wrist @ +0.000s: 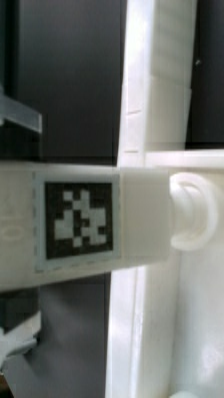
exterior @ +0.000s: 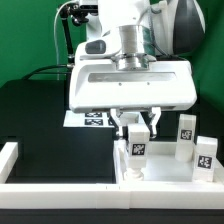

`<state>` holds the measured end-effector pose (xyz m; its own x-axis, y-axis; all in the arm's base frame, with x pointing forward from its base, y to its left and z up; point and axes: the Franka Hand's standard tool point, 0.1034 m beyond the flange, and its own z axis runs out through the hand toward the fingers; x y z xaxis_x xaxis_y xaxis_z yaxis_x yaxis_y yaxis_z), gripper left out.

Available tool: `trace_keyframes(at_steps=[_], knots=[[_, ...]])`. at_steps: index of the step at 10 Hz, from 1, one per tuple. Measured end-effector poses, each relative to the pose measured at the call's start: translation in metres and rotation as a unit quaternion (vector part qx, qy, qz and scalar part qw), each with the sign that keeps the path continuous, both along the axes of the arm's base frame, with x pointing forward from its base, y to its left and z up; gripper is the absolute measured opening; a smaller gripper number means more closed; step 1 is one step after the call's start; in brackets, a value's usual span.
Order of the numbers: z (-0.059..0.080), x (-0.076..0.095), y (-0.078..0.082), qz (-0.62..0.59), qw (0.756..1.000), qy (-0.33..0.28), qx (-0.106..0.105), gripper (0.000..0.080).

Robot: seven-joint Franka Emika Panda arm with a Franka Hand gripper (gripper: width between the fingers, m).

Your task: Assemble square table

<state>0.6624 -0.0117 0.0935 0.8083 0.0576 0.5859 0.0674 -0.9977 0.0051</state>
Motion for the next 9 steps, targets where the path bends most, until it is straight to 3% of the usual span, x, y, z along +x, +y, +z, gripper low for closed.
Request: trace_keyframes(at_steps=[3,9], knots=[[-0.014,-0.005,0.0,-0.001,1.0,0.005,0.0,0.0291],[-0.014,-0.003,0.0,-0.005,1.0,-0.008,-0.004,0.0291]])
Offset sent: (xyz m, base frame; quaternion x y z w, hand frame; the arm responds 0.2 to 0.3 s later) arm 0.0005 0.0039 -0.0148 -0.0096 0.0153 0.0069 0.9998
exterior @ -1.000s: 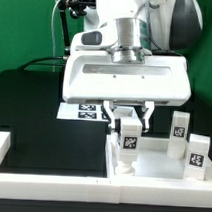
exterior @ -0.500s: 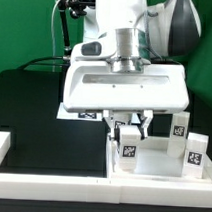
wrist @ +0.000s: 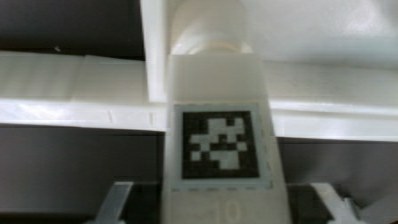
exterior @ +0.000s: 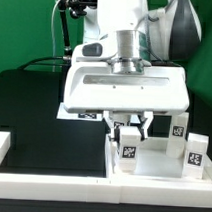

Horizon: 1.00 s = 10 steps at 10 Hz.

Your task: Assemble square table

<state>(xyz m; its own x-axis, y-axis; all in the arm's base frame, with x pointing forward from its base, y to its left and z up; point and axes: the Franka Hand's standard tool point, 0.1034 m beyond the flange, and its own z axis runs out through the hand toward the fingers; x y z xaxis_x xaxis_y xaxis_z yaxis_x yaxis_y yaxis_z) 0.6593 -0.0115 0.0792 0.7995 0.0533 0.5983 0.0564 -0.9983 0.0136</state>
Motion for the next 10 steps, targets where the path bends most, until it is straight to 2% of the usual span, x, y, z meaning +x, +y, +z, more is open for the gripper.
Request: trace_keyframes(at_steps=[1,2,3,8,9,10], knots=[[-0.0004,-0.0003,0.0,0.0,1.0,0.0,0.0,0.0395],[-0.0006,-0.0004,-0.0001,0.0,1.0,0.001,0.0,0.0545],[-0.0007,-0.0005,-0.0001,0.0,1.0,0.001,0.0,0.0618],[-0.0011,-0.0007,-0.0001,0.0,1.0,0.001,0.0,0.0649],[-0.0029,-0.0014,0.0018,0.0,1.0,0.013,0.006,0.0649],[0.0045,0.0007,0.0077,0.004,0.998,0.052,0.029,0.0649]])
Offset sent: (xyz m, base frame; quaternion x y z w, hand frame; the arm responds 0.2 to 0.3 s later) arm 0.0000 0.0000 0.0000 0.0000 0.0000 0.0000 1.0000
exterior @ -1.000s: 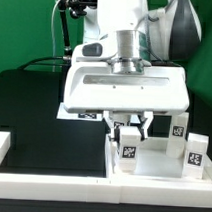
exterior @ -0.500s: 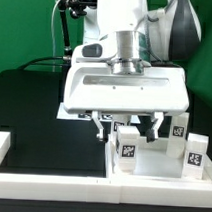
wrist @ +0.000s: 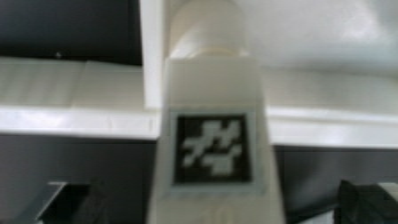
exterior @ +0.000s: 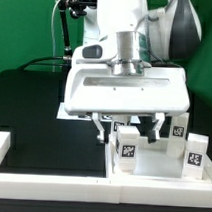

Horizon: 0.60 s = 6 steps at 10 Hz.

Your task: Assemble square table

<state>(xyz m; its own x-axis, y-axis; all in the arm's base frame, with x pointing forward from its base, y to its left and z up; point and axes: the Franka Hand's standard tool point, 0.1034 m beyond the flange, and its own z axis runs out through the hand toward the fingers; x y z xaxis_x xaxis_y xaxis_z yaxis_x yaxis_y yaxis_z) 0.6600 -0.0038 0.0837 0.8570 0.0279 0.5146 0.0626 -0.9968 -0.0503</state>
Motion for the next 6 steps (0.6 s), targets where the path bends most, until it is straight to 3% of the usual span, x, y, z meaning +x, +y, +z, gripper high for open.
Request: trace_keyframes(at_steps=[1,3,6], knots=[[0.015,0.004,0.0,-0.002,1.0,0.01,0.007,0.0649],[0.006,0.0,0.011,-0.005,0.997,0.067,0.032,0.0649],[-0.002,-0.005,0.006,0.002,0.986,0.158,0.051,0.0649]])
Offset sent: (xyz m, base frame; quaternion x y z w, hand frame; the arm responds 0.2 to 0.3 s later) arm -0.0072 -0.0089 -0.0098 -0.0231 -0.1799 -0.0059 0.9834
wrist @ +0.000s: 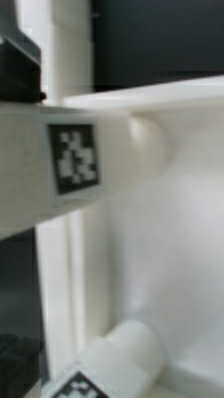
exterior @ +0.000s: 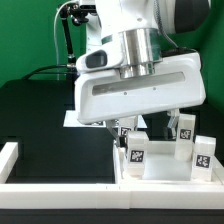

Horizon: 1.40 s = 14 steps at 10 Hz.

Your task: Assemble square table

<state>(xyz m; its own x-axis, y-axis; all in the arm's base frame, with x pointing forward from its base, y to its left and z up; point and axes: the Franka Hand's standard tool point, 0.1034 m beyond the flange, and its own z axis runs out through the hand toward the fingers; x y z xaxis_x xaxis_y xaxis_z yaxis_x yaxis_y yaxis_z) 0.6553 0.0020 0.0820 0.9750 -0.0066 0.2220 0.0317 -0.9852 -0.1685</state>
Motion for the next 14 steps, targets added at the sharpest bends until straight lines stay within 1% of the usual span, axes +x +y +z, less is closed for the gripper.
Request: trace_keyframes(at_steps=[1,2,4,5,6,7,8,9,10,12,13,14], knots=[[-0.0017,0.0011,-0.0103,0.002,1.0,0.023,0.002,0.0649],[-0.0068,-0.0055,-0.0114,0.014,0.998,0.057,0.005,0.0649],[-0.0083,-0.0051,-0.0116,0.01,0.998,0.059,0.007,0.0649],[-0.0085,-0.0052,-0.0115,0.002,0.998,0.061,0.008,0.0626],[-0.0085,-0.0052,-0.0112,-0.017,0.998,0.064,0.012,0.0626],[-0.0086,-0.0053,-0.0107,-0.051,0.996,0.07,0.018,0.0448],[-0.0089,-0.0056,-0.0119,-0.067,0.995,0.073,0.02,0.0314],[-0.0096,-0.006,-0.0143,-0.106,0.991,0.08,0.026,0.0314],[-0.0097,-0.006,-0.0133,-0.125,0.988,0.084,0.029,0.0292],[-0.0097,-0.0057,-0.0119,-0.186,0.977,0.094,0.042,0.0292],[-0.0105,-0.0047,-0.0104,-0.257,0.959,0.106,0.055,0.0292],[-0.0103,-0.0014,-0.0095,-0.332,0.933,0.117,0.073,0.0292]])
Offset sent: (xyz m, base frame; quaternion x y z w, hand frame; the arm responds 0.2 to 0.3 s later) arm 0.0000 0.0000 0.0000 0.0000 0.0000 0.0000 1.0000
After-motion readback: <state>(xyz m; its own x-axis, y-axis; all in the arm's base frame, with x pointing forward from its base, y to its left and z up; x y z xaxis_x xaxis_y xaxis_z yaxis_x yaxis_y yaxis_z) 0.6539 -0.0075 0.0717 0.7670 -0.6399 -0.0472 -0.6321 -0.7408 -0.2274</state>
